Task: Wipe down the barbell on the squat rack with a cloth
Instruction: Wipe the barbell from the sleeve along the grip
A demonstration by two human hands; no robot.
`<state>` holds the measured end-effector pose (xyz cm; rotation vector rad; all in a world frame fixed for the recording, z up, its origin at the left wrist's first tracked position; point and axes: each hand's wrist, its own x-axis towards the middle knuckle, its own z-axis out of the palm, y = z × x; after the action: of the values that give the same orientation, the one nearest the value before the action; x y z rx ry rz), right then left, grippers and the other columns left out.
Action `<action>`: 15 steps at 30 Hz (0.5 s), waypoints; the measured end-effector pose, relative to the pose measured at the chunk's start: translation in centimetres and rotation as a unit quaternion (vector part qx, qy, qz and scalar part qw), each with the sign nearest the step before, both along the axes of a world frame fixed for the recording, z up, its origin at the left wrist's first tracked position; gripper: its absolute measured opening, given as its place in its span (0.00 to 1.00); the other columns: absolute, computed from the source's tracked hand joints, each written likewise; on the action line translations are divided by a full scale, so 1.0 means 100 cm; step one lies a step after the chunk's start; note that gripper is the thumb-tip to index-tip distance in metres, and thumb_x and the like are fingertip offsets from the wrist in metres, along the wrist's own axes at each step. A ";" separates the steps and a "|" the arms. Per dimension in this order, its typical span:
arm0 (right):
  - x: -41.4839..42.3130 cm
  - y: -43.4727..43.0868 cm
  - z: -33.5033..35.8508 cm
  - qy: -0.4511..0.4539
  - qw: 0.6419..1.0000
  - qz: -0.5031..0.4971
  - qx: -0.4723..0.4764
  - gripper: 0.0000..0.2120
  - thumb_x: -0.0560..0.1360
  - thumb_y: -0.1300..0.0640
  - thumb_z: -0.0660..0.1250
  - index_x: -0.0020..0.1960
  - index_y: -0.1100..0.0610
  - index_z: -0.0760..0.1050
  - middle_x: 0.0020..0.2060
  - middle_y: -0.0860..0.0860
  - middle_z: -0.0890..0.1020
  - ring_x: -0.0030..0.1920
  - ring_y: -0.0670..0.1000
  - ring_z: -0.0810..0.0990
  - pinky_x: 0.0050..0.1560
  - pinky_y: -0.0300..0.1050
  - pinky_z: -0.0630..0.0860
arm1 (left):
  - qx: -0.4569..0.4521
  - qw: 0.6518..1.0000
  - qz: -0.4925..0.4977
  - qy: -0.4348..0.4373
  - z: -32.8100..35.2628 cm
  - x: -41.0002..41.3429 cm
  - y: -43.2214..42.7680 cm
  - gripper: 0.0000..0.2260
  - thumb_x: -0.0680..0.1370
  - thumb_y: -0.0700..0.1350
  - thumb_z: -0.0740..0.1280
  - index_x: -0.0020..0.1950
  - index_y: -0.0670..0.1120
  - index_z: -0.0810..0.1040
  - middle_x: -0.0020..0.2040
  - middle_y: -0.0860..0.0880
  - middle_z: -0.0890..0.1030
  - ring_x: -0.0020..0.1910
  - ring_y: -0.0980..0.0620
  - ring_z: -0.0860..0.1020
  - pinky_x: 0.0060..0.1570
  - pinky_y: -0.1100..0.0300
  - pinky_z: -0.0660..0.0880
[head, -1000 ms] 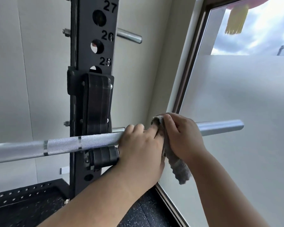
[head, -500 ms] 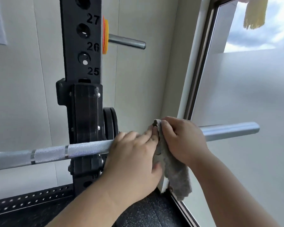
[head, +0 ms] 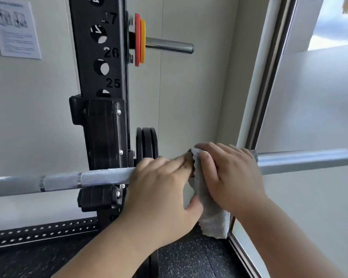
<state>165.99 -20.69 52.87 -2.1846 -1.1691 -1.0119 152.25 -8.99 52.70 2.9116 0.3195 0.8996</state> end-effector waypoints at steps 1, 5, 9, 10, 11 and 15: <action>0.002 0.005 0.010 0.027 0.999 -0.027 -0.034 0.22 0.85 0.41 0.49 0.52 0.44 0.80 0.40 0.44 0.84 0.45 0.53 0.82 0.44 0.48 0.69 | -0.002 1.000 -0.001 0.001 0.000 -0.001 0.000 0.21 0.73 0.64 0.60 0.61 0.58 0.80 0.56 0.63 0.80 0.54 0.57 0.76 0.59 0.53 0.71; 0.003 0.011 0.021 0.077 0.995 -0.041 -0.052 0.24 0.85 0.41 0.49 0.40 0.50 0.74 0.31 0.47 0.79 0.39 0.55 0.79 0.36 0.49 0.65 | -0.014 1.000 -0.003 -0.013 -0.001 -0.004 0.001 0.20 0.73 0.64 0.62 0.59 0.57 0.82 0.57 0.64 0.81 0.56 0.58 0.77 0.59 0.55 0.71; 0.002 -0.003 -0.019 -0.021 0.997 0.057 0.040 0.19 0.86 0.47 0.53 0.63 0.48 0.82 0.54 0.43 0.86 0.56 0.51 0.83 0.59 0.53 0.74 | -0.012 1.000 0.004 0.003 0.005 -0.002 -0.003 0.26 0.75 0.68 0.56 0.68 0.59 0.75 0.64 0.65 0.78 0.61 0.59 0.76 0.65 0.53 0.68; 0.004 -0.007 -0.030 -0.035 0.995 0.072 0.056 0.19 0.86 0.48 0.56 0.67 0.52 0.81 0.59 0.45 0.85 0.60 0.52 0.82 0.63 0.55 0.74 | -0.004 1.000 0.009 0.000 0.005 0.000 -0.004 0.27 0.75 0.69 0.55 0.69 0.60 0.73 0.64 0.65 0.78 0.61 0.59 0.75 0.66 0.53 0.68; 0.003 -0.009 -0.036 -0.046 0.993 0.079 0.073 0.18 0.86 0.49 0.58 0.67 0.54 0.81 0.61 0.47 0.84 0.62 0.54 0.81 0.65 0.56 0.73 | 0.002 1.000 0.011 -0.004 0.004 0.001 -0.005 0.27 0.75 0.69 0.55 0.69 0.60 0.73 0.64 0.65 0.77 0.61 0.59 0.75 0.65 0.53 0.67; -0.004 -0.004 -0.013 -0.015 0.997 0.057 0.046 0.16 0.85 0.49 0.55 0.59 0.49 0.81 0.50 0.44 0.85 0.52 0.54 0.81 0.55 0.54 0.75 | -0.008 1.000 0.000 -0.007 0.001 -0.001 -0.003 0.23 0.73 0.66 0.61 0.64 0.59 0.78 0.61 0.65 0.79 0.56 0.59 0.75 0.60 0.55 0.69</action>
<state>165.56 -21.13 51.53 -2.0140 -1.2201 -1.0333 152.13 -9.26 52.77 2.8904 0.3253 0.9130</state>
